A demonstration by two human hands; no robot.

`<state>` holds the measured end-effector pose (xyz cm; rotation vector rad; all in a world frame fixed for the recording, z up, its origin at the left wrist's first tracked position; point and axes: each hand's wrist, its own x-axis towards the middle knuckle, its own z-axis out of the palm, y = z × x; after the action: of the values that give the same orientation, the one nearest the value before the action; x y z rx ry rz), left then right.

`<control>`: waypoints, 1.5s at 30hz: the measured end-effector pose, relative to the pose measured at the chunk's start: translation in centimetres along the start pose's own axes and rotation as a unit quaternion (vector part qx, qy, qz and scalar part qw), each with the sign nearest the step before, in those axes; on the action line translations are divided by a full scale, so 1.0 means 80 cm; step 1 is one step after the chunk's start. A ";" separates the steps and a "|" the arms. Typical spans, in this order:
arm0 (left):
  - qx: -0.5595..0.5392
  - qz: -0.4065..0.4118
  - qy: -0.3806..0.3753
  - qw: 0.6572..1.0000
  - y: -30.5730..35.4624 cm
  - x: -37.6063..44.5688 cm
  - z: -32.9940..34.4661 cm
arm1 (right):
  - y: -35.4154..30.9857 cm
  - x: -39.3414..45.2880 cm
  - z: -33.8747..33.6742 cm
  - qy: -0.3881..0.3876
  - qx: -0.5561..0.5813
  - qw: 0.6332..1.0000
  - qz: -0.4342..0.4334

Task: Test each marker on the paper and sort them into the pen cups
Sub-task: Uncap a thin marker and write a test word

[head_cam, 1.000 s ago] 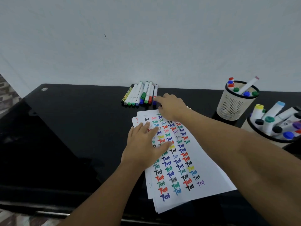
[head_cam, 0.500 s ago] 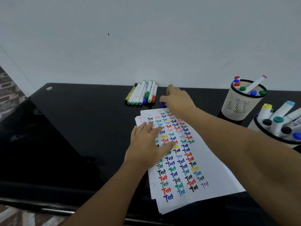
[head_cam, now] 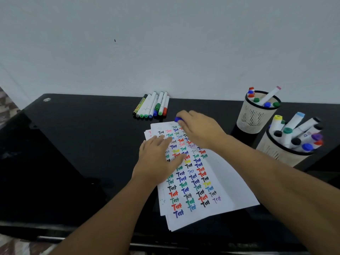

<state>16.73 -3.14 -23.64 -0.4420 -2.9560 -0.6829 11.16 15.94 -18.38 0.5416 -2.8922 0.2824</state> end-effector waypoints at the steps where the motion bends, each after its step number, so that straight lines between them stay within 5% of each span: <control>1: -0.003 0.003 0.009 1.000 0.001 0.000 0.000 | 0.002 -0.009 0.001 -0.025 0.015 1.000 0.011; 8: -0.033 0.003 0.023 0.999 0.004 0.001 -0.001 | 0.000 -0.054 -0.008 -0.108 -0.018 0.994 0.005; 19: -0.012 0.154 0.116 0.981 -0.015 0.001 0.016 | -0.009 -0.069 0.005 -0.124 -0.063 0.990 -0.026; 25: -0.005 0.125 0.099 0.987 -0.012 0.002 0.014 | -0.003 -0.072 0.009 -0.152 0.035 0.988 0.015; 37: -0.004 0.164 0.099 0.982 -0.012 0.000 0.011 | -0.007 -0.075 0.005 -0.122 -0.044 0.990 -0.052; 45: -0.012 0.110 0.082 0.990 -0.008 -0.001 0.009 | -0.010 -0.082 -0.010 -0.115 -0.003 0.993 0.029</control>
<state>16.60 -3.43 -24.54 -0.6664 -2.6951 -0.6938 17.62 17.62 -18.88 0.5213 -3.1336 0.2346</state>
